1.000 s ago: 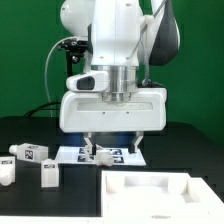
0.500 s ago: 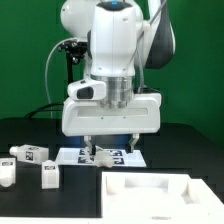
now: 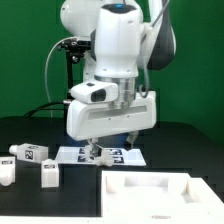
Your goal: Assemble square table
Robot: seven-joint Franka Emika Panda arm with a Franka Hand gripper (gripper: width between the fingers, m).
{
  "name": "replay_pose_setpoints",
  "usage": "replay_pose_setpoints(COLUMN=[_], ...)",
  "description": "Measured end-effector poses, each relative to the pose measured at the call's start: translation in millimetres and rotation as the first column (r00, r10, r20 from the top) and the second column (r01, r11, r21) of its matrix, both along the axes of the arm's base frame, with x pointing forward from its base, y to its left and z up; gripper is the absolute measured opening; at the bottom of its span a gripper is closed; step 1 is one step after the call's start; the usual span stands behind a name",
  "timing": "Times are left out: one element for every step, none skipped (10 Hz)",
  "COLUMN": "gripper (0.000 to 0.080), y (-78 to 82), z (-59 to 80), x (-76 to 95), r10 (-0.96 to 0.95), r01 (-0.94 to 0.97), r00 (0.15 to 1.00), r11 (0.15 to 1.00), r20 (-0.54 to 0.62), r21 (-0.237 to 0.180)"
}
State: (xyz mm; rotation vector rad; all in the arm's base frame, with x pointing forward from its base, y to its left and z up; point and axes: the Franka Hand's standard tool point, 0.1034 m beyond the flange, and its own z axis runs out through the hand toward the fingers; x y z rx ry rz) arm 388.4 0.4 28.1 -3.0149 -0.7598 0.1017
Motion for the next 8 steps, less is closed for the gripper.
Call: replay_pose_setpoints(gripper=[0.0649,0.0649,0.0649,0.0649,0.0649,0.0649,0.0649,0.0649], y=[1.6,2.4,2.0,1.6,-2.4,-7.7,-10.5,-13.5], z=[2.0,2.2,1.7,1.0,-3.6,-11.5,-16.9,-17.3], x=[5.5,6.6,5.9,5.1,-1.3,-13.2,-19.0,-16.1], r10=[-0.021,-0.017,-0.018,-0.018,-0.001,-0.003,-0.009,-0.016], r01=[0.021,0.017,0.018,0.018,0.001,0.003,0.009,0.016], r00=[1.000,1.000,1.000,1.000,1.000,1.000,1.000,1.000], r11=[1.000,1.000,1.000,1.000,1.000,1.000,1.000,1.000], r20=[0.006,0.008,0.007,0.005,0.011,0.006,-0.005,-0.002], r21=[-0.001,-0.001,-0.001,-0.001,-0.005,-0.012,-0.014,-0.014])
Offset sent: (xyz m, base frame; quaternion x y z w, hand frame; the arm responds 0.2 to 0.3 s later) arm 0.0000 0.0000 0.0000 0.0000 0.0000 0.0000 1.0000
